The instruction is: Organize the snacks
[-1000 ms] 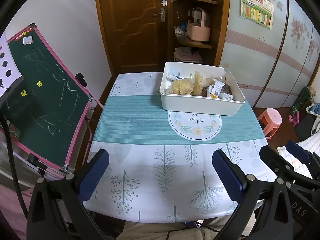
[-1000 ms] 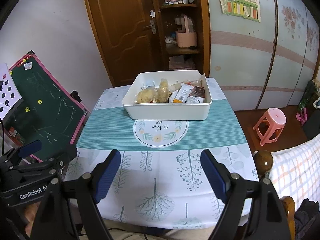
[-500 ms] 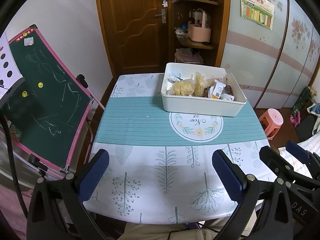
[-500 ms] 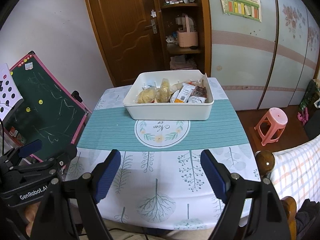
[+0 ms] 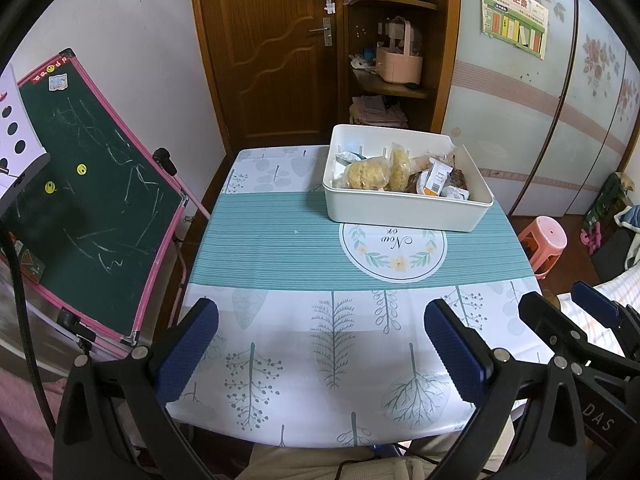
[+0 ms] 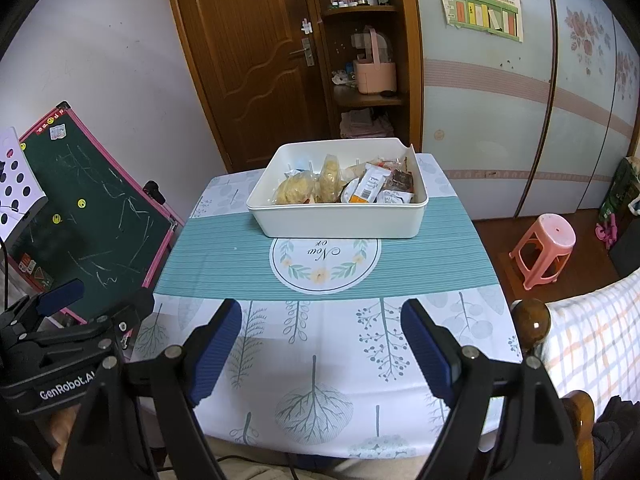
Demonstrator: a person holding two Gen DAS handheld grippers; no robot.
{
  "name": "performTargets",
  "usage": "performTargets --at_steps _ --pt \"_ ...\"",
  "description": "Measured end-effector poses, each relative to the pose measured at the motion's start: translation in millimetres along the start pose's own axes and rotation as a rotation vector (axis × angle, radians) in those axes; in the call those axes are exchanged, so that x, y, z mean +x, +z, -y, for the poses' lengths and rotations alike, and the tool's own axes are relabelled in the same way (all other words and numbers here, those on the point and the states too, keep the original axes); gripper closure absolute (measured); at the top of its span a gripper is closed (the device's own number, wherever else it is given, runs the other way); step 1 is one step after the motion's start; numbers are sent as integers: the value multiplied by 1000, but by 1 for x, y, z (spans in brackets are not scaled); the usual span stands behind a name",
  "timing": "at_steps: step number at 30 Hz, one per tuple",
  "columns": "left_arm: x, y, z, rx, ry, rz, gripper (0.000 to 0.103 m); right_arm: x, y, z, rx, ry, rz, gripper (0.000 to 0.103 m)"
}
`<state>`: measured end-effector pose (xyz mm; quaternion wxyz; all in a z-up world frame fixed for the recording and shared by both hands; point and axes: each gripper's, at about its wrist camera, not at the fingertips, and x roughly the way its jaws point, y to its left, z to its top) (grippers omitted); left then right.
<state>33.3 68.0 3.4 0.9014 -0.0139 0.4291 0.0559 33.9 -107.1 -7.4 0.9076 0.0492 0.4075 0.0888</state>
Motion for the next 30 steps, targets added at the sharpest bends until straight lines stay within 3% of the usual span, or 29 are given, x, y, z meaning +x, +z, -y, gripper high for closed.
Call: performTargets --at_steps 30 --pt "2 -4 -2 9 5 -2 1 0 -3 0 7 1 3 20"
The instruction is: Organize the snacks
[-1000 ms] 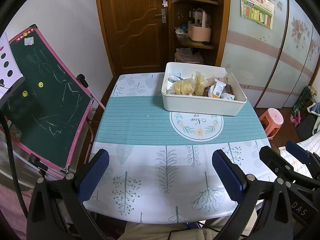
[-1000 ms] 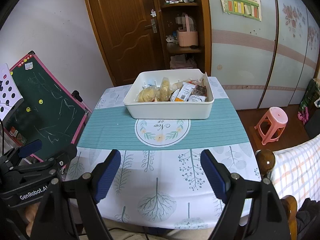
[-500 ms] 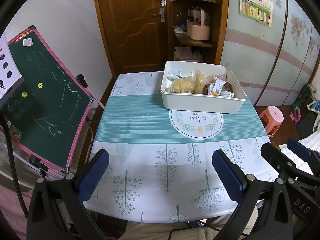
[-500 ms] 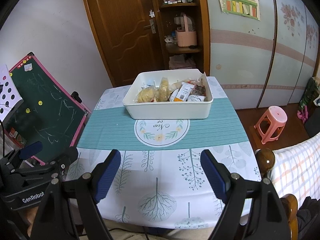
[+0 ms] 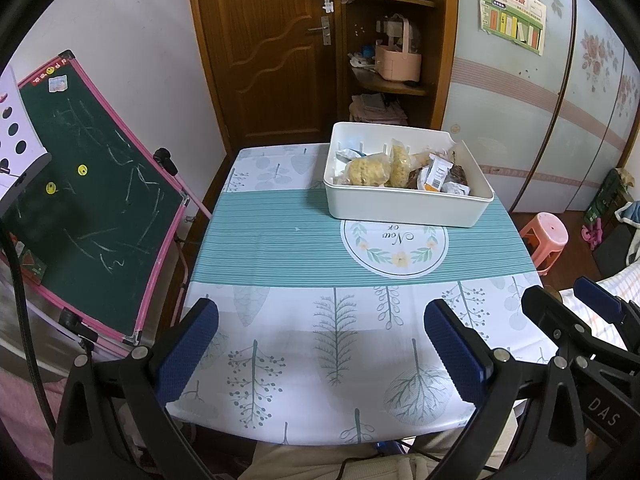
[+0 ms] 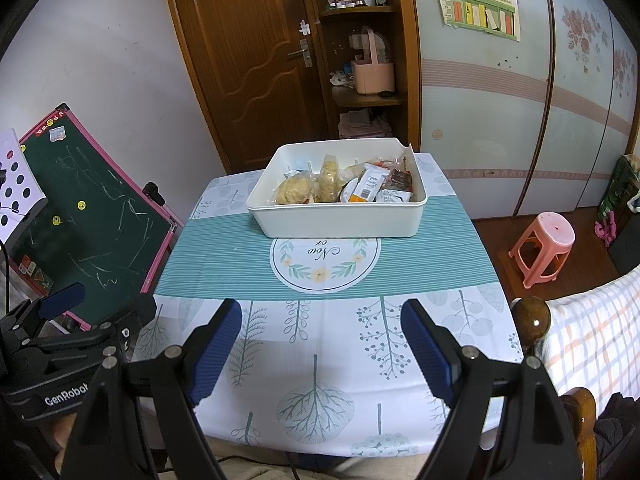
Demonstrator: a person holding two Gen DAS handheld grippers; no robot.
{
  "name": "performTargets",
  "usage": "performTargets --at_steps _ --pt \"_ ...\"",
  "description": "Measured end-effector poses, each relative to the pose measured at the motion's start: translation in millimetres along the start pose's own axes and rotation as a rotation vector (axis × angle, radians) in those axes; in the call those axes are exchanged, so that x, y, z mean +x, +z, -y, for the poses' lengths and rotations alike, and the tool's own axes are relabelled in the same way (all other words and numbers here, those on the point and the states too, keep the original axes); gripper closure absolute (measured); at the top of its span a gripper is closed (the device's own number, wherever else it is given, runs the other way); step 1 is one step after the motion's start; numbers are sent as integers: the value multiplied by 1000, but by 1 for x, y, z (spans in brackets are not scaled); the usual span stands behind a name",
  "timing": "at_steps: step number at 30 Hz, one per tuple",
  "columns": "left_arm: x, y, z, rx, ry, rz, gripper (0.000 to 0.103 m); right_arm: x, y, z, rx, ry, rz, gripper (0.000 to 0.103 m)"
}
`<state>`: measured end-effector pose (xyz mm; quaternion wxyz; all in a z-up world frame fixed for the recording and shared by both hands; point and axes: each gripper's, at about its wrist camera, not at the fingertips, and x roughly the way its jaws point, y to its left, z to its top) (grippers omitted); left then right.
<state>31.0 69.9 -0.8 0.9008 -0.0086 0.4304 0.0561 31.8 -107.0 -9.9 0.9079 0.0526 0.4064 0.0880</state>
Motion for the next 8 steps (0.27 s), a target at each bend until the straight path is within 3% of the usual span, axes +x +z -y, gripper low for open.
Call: performTargets --at_steps 8 --pt "1 -3 -2 -7 -13 -15 1 0 -5 -4 0 -5 -6 20"
